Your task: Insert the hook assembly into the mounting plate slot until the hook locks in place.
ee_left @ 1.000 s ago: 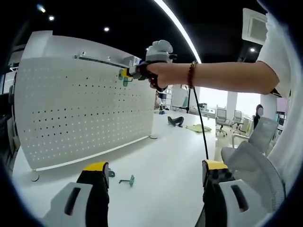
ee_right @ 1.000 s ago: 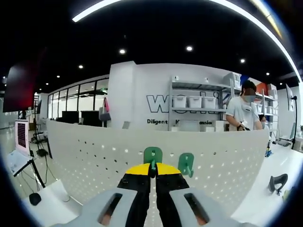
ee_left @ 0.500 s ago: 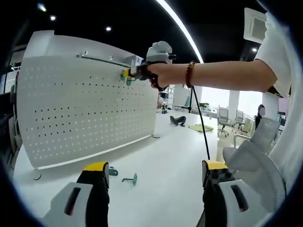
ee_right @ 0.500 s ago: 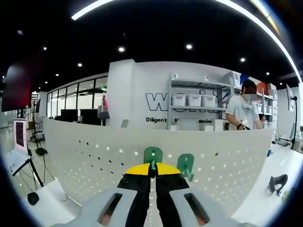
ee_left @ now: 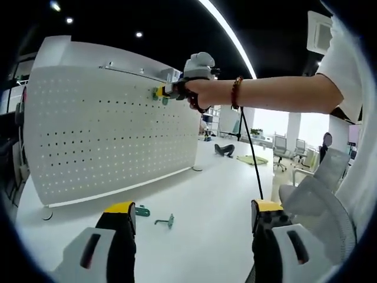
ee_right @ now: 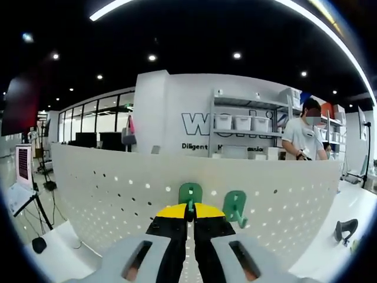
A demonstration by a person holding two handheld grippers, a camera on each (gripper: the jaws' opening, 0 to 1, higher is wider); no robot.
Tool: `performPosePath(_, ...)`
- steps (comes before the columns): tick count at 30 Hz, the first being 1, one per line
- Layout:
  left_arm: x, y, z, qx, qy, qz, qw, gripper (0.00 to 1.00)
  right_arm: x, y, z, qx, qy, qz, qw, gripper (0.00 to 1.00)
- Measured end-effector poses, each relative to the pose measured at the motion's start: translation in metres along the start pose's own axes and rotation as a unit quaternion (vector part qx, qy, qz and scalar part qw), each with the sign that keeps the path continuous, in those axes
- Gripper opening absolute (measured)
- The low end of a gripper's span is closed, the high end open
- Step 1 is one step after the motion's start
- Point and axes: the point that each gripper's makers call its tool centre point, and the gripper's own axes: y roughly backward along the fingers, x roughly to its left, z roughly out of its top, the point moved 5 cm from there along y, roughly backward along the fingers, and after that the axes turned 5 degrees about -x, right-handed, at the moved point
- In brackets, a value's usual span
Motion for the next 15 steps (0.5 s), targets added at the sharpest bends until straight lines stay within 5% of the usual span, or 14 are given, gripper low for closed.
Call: performPosePath(15, 0.0034, 0.0015, -0.0021, -0.002, 0.013, 0.005, 0.9999, 0.83, -0.0008, -0.0054, -0.0047, 0.008, 0.003, -0.008, 0.9999, 0.01)
